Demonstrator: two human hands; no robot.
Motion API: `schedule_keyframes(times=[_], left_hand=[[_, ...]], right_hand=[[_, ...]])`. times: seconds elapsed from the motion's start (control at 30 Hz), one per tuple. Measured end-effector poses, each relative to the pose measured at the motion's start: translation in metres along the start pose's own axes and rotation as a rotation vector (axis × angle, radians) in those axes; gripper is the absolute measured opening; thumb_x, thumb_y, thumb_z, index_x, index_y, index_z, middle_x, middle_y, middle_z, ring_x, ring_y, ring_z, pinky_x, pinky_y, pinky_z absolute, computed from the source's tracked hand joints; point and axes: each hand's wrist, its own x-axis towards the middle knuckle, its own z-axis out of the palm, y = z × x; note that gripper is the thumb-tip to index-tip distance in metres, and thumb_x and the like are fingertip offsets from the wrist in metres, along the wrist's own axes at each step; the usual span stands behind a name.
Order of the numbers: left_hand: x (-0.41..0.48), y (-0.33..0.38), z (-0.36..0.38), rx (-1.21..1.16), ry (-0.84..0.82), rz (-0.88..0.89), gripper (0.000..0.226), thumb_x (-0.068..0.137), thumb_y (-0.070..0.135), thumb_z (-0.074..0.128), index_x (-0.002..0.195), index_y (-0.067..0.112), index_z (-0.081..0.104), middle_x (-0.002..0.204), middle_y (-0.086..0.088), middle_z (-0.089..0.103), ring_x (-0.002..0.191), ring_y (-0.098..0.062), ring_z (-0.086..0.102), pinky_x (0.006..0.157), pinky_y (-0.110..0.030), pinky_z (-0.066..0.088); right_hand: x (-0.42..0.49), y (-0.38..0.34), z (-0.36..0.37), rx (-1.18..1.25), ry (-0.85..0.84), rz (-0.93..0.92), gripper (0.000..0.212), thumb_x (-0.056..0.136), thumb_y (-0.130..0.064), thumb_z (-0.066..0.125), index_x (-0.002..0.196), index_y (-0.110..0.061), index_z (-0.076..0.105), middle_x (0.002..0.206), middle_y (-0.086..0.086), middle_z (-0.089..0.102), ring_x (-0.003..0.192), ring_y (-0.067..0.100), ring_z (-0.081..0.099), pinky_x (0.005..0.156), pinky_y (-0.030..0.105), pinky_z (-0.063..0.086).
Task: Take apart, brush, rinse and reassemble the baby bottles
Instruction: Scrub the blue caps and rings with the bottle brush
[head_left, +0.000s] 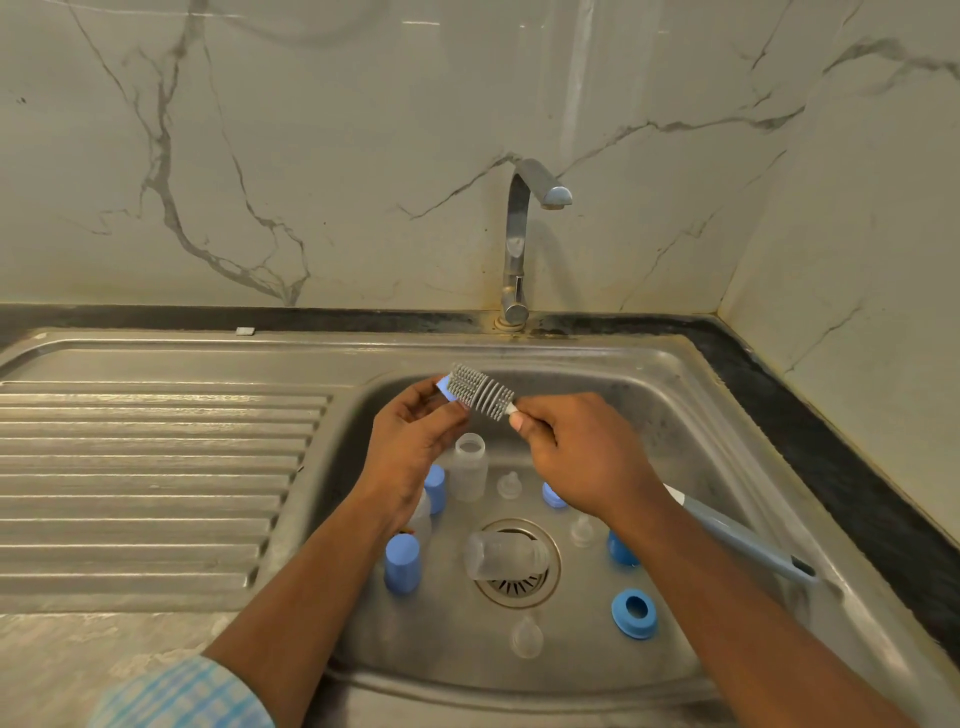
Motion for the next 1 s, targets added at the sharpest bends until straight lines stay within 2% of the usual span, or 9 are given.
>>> schedule_keyframes(times=[0.2, 0.3, 0.43, 0.5, 0.6, 0.7, 0.87, 0.93, 1.0], left_hand=[[-0.008, 0.000, 0.007, 0.091, -0.117, -0.011, 0.029, 0.090, -0.001, 0.065, 0.116, 0.013, 0.066, 0.106, -0.008, 0.075, 0.105, -0.025, 0.070, 0.093, -0.037, 0.057], [-0.012, -0.003, 0.011, 0.046, -0.158, -0.054, 0.027, 0.092, -0.001, 0.062, 0.115, 0.012, 0.066, 0.106, -0.009, 0.075, 0.102, -0.024, 0.071, 0.089, -0.033, 0.059], [-0.006, 0.003, 0.007, -0.083, -0.104, -0.079, 0.023, 0.097, 0.005, 0.054, 0.118, 0.003, 0.064, 0.109, -0.017, 0.074, 0.098, -0.023, 0.072, 0.089, -0.033, 0.059], [-0.006, 0.005, 0.007, -0.124, -0.146, -0.105, 0.024, 0.097, 0.004, 0.052, 0.118, 0.003, 0.064, 0.106, -0.016, 0.074, 0.097, -0.023, 0.073, 0.088, -0.032, 0.059], [-0.010, 0.004, 0.009, -0.141, -0.241, -0.131, 0.031, 0.087, 0.008, 0.059, 0.117, 0.004, 0.065, 0.107, -0.017, 0.074, 0.098, -0.025, 0.072, 0.086, -0.032, 0.060], [-0.010, 0.004, 0.009, -0.139, -0.226, -0.129, 0.027, 0.091, 0.005, 0.055, 0.116, 0.004, 0.066, 0.108, -0.018, 0.074, 0.098, -0.025, 0.072, 0.086, -0.031, 0.060], [0.001, 0.010, -0.003, -0.186, -0.079, -0.081, 0.022, 0.099, 0.008, 0.050, 0.113, 0.001, 0.065, 0.101, -0.015, 0.075, 0.093, -0.021, 0.073, 0.079, -0.026, 0.060], [-0.002, 0.010, 0.000, -0.157, -0.113, -0.099, 0.022, 0.099, 0.007, 0.049, 0.112, 0.002, 0.065, 0.102, -0.016, 0.075, 0.093, -0.021, 0.073, 0.081, -0.027, 0.060], [-0.007, 0.007, 0.004, -0.091, -0.183, -0.115, 0.023, 0.097, 0.003, 0.050, 0.114, 0.003, 0.066, 0.102, -0.016, 0.075, 0.094, -0.023, 0.073, 0.084, -0.030, 0.060]], right_hand=[[0.004, 0.003, -0.001, 0.008, 0.021, 0.061, 0.025, 0.101, -0.030, 0.049, 0.081, -0.023, 0.063, 0.052, -0.007, 0.043, 0.050, 0.012, 0.043, 0.051, 0.030, 0.029], [0.005, 0.007, -0.002, 0.027, 0.030, 0.086, 0.028, 0.100, -0.029, 0.049, 0.072, -0.025, 0.051, 0.053, -0.006, 0.042, 0.051, 0.012, 0.040, 0.051, 0.031, 0.028], [0.002, -0.002, -0.001, 0.027, -0.005, 0.036, 0.026, 0.102, -0.030, 0.048, 0.081, -0.023, 0.062, 0.055, -0.007, 0.044, 0.051, 0.011, 0.042, 0.050, 0.030, 0.029], [0.003, -0.003, -0.001, 0.038, 0.011, 0.041, 0.025, 0.101, -0.029, 0.048, 0.082, -0.022, 0.062, 0.054, -0.006, 0.044, 0.051, 0.011, 0.042, 0.050, 0.030, 0.031], [0.004, 0.001, -0.004, 0.042, 0.041, 0.069, 0.029, 0.100, -0.027, 0.049, 0.072, -0.024, 0.052, 0.052, -0.005, 0.043, 0.050, 0.012, 0.042, 0.051, 0.032, 0.034], [0.004, 0.001, -0.005, 0.044, 0.044, 0.072, 0.029, 0.101, -0.027, 0.049, 0.073, -0.022, 0.055, 0.052, -0.005, 0.044, 0.050, 0.013, 0.043, 0.051, 0.032, 0.035], [0.000, -0.007, -0.002, 0.043, -0.020, 0.006, 0.026, 0.101, -0.031, 0.048, 0.088, -0.019, 0.068, 0.056, -0.006, 0.047, 0.053, 0.012, 0.044, 0.051, 0.031, 0.032], [0.001, -0.006, -0.002, 0.039, 0.004, 0.024, 0.026, 0.101, -0.031, 0.048, 0.086, -0.020, 0.067, 0.055, -0.006, 0.047, 0.052, 0.012, 0.043, 0.051, 0.031, 0.032], [0.003, 0.000, -0.004, 0.033, 0.026, 0.061, 0.029, 0.101, -0.029, 0.049, 0.075, -0.021, 0.059, 0.053, -0.006, 0.045, 0.051, 0.011, 0.043, 0.051, 0.031, 0.031]])
